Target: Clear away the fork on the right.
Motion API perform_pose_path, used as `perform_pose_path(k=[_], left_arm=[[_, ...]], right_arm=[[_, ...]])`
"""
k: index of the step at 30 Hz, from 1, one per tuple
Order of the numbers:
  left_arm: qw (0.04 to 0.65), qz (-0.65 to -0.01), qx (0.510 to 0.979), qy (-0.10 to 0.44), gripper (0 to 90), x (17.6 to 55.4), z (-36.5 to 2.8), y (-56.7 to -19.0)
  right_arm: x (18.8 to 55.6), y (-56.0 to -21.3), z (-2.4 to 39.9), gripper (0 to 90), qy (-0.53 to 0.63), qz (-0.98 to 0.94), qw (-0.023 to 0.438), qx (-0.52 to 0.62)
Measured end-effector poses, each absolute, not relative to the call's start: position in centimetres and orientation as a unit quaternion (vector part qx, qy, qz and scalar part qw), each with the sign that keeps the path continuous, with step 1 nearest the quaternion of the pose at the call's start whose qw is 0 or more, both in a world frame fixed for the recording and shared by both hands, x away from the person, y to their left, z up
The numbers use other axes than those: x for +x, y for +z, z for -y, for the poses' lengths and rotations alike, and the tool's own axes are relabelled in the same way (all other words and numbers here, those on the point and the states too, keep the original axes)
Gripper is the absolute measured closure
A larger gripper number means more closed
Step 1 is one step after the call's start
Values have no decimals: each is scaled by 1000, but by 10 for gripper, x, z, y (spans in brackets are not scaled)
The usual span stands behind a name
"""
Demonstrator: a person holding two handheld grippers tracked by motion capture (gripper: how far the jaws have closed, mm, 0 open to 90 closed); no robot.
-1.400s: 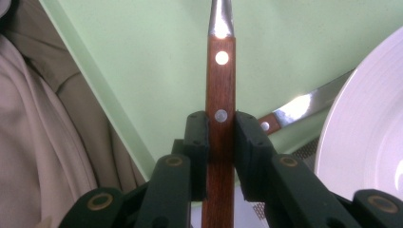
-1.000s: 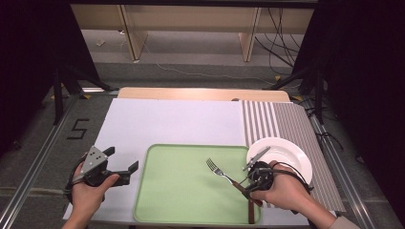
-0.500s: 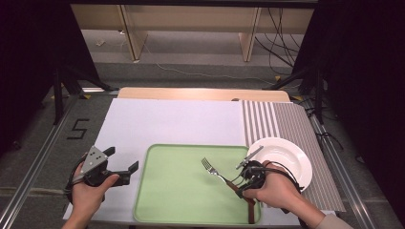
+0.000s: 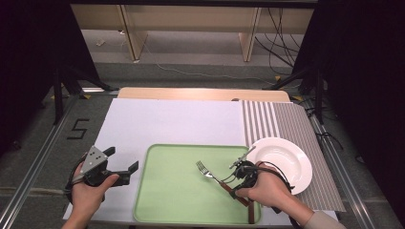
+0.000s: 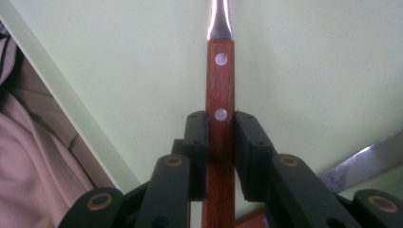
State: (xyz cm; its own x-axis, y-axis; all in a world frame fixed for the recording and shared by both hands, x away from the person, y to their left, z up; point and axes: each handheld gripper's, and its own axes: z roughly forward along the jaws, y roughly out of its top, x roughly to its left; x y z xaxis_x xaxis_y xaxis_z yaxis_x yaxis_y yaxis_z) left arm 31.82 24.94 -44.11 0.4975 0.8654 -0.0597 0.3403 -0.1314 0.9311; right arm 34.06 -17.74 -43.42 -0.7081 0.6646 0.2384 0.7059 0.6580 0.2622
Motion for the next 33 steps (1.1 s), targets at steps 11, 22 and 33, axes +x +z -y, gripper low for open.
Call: perform_pose_path(k=[11, 22, 33], left_arm=[[502, -427, 705, 261, 2, 318, -249, -441], [503, -428, 705, 261, 3, 318, -249, -441], [502, -428, 705, 261, 3, 318, -249, -441]], right_arm=[[341, -440, 173, 768, -168, 908, 59, -379], [337, -444, 170, 748, -176, 907, 87, -373], [344, -433, 169, 900, -211, 925, 46, -312]])
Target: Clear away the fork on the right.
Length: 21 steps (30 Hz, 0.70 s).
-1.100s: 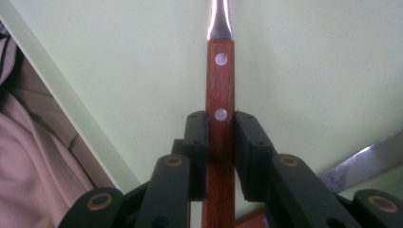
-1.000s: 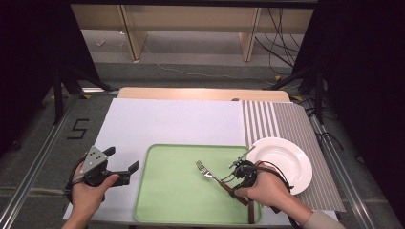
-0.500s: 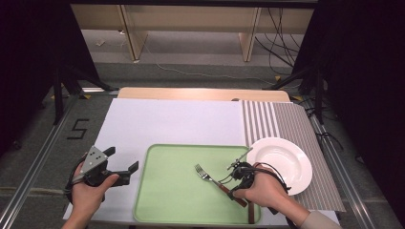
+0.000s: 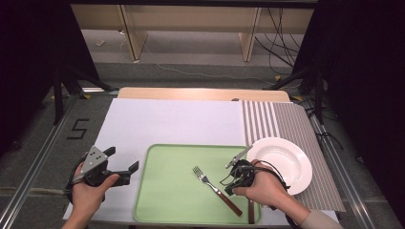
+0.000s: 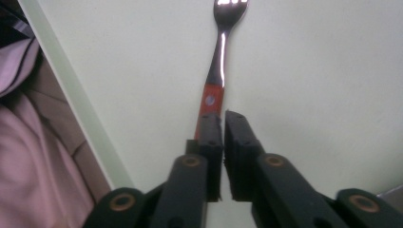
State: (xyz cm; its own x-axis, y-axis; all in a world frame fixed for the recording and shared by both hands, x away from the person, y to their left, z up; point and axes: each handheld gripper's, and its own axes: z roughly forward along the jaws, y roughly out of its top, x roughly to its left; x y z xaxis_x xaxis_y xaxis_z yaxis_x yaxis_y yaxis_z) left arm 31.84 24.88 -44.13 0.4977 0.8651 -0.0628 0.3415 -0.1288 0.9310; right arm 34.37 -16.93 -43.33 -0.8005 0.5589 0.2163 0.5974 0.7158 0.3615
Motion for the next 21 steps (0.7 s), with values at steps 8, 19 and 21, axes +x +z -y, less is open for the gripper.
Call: perform_pose_path(k=[8, 19, 21], left_arm=[[504, -427, 704, 261, 2, 319, -249, -441], [503, -428, 704, 261, 0, 318, -249, -441], [503, -428, 704, 261, 0, 318, -248, -441]], right_arm=[[348, -436, 157, 900, -212, 935, 36, -283], [351, -440, 137, 900, -212, 941, 36, -262], [352, -439, 135, 900, -212, 942, 34, -259]])
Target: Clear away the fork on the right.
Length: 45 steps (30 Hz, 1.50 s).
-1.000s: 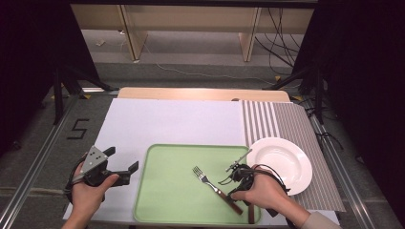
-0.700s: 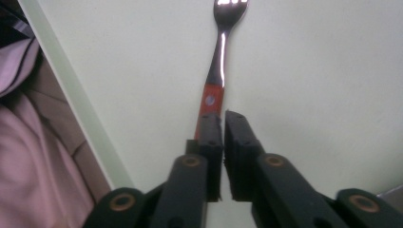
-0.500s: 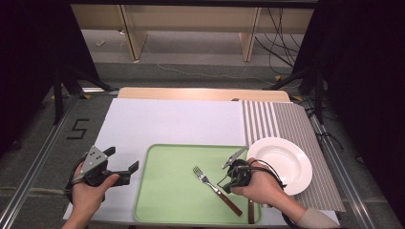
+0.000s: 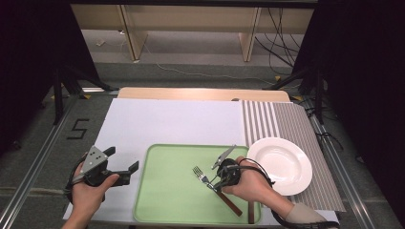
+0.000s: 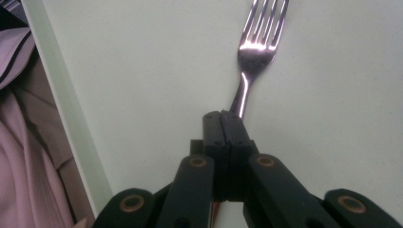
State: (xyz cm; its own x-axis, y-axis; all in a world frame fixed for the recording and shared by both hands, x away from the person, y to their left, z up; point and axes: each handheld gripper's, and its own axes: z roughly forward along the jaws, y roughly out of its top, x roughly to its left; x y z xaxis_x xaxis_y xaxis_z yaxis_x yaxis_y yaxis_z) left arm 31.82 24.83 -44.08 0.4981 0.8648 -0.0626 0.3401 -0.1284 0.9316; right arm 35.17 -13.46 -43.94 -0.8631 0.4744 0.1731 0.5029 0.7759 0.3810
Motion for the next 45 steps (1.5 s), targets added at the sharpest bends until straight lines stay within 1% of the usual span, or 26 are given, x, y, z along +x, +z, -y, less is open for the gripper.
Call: perform_pose_path(k=[9, 19, 45], left_arm=[[503, -427, 705, 260, 1, 318, -248, -441], [504, -426, 705, 259, 1, 318, -249, -441], [506, -425, 705, 258, 3, 318, -248, -441]], right_arm=[[353, -440, 124, 900, -210, 946, 29, -244], [355, -452, 112, 900, -201, 951, 35, -232], [358, -461, 113, 900, -195, 950, 32, -241]])
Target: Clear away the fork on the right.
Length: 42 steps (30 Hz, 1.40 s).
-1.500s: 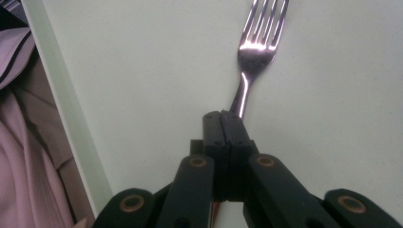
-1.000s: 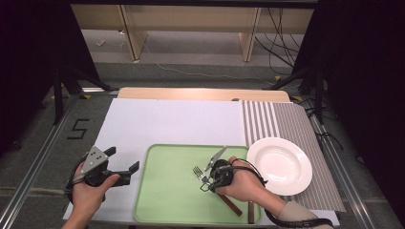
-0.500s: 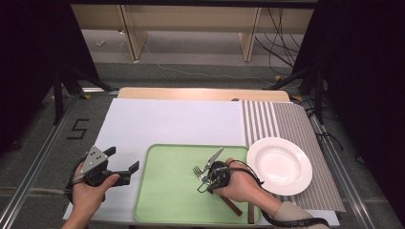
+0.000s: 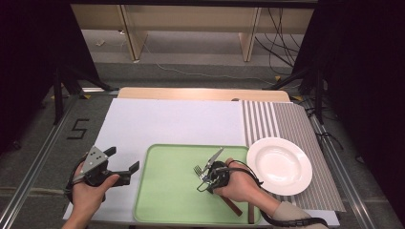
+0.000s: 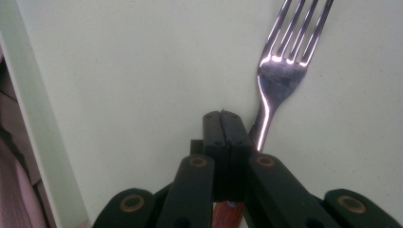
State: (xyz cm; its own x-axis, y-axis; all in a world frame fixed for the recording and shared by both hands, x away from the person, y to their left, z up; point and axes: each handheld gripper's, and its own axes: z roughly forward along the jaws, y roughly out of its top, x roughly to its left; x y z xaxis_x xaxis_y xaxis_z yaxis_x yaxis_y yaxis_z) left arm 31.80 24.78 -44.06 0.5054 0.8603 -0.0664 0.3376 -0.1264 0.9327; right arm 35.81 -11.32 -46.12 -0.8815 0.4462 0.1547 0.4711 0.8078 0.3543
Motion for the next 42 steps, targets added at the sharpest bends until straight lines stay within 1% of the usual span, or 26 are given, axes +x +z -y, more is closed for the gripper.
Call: perform_pose_path(k=[10, 25, 42], left_arm=[[508, -424, 705, 257, 3, 318, -247, -441], [507, -423, 705, 257, 4, 318, -248, -441], [507, -423, 706, 256, 4, 318, -247, -441]], right_arm=[[361, -461, 120, 900, -202, 941, 32, -269], [366, -461, 135, 900, -199, 934, 19, -297], [369, -459, 168, 900, -193, 924, 0, -329]])
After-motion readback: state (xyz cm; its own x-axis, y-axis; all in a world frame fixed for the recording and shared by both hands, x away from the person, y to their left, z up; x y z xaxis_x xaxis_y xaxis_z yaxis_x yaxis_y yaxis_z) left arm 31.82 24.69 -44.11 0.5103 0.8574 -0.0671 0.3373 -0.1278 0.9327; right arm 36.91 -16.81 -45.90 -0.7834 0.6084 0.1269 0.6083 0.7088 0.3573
